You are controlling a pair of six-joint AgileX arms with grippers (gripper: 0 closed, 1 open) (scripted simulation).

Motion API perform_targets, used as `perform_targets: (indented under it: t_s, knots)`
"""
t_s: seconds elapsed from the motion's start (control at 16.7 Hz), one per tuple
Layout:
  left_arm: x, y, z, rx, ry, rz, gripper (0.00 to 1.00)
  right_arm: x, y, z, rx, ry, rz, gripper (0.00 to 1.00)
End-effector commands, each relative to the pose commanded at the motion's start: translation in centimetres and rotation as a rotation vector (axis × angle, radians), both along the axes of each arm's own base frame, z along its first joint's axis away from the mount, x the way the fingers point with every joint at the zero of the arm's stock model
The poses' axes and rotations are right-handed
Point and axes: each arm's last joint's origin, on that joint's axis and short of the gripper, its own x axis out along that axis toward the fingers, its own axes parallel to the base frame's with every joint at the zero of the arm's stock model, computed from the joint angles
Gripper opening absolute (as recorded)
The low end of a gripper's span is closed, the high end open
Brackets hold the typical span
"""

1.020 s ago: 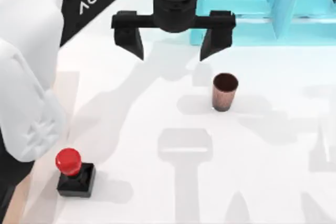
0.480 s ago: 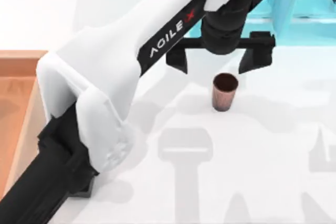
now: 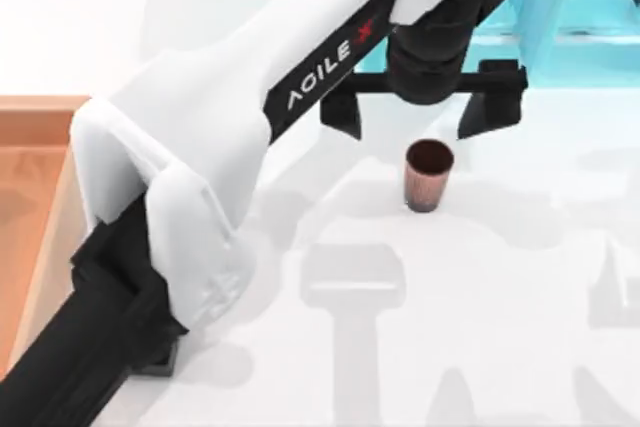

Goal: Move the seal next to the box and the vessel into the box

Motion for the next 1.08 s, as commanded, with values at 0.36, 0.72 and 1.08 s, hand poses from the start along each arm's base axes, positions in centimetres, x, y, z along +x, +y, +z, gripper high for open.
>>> perform_targets:
  t_s: [0.36, 0.72, 1.08]
  knots:
    - [1.1, -0.3, -5.1, 0.011, 0.011, 0.0, 1.0, 0.0, 0.0, 0.0, 0.0, 0.0, 0.0, 1.0]
    - [1.3, -0.2, -7.2, 0.004, 0.004, -0.001, 1.0, 0.0, 0.0, 0.0, 0.0, 0.0, 0.0, 1.0]
    - [1.3, -0.2, -7.2, 0.004, 0.004, -0.001, 0.7, 0.0, 0.0, 0.0, 0.0, 0.0, 0.0, 1.0]
